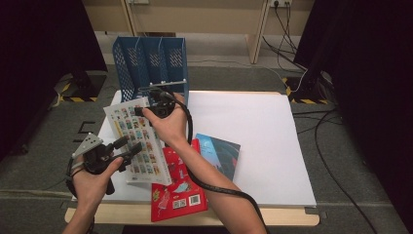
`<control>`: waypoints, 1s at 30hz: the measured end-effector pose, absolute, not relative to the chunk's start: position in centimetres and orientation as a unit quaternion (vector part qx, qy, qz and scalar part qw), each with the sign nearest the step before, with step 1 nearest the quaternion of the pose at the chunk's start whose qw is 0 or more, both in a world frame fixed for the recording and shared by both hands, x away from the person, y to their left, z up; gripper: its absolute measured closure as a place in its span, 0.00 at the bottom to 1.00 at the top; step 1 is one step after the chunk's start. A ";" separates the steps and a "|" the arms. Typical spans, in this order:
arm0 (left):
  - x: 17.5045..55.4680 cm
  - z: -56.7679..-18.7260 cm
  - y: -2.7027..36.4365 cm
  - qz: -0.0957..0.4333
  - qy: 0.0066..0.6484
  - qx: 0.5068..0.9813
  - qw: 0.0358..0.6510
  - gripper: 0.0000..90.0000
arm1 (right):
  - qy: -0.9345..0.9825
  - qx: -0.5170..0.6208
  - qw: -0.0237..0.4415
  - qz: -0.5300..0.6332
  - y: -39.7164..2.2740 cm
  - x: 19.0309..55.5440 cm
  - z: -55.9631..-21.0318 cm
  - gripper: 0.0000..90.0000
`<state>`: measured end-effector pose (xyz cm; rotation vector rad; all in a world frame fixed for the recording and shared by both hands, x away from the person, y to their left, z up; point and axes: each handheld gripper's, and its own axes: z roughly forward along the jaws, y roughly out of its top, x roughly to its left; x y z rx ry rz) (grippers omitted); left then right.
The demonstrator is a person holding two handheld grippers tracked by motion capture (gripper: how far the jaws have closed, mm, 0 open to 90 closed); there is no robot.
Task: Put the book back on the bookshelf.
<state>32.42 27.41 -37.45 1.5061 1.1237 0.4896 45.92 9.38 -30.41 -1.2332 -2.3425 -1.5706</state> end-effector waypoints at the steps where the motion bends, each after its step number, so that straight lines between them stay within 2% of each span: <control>1: 32.4 -37.4 27.2 0.211 0.476 0.642 0.563 0.34 | -0.761 -0.400 0.031 -0.510 9.5 46.0 -30.4 0.82; 12: 32.6 -36.8 25.6 0.223 0.466 0.656 0.550 0.29 | -0.760 -0.396 0.020 -0.514 10.9 46.1 -30.1 0.82; 30: 33.5 -37.0 23.8 0.284 0.467 0.672 0.500 0.29 | -0.763 -0.384 -0.001 -0.520 12.4 45.8 -29.9 0.82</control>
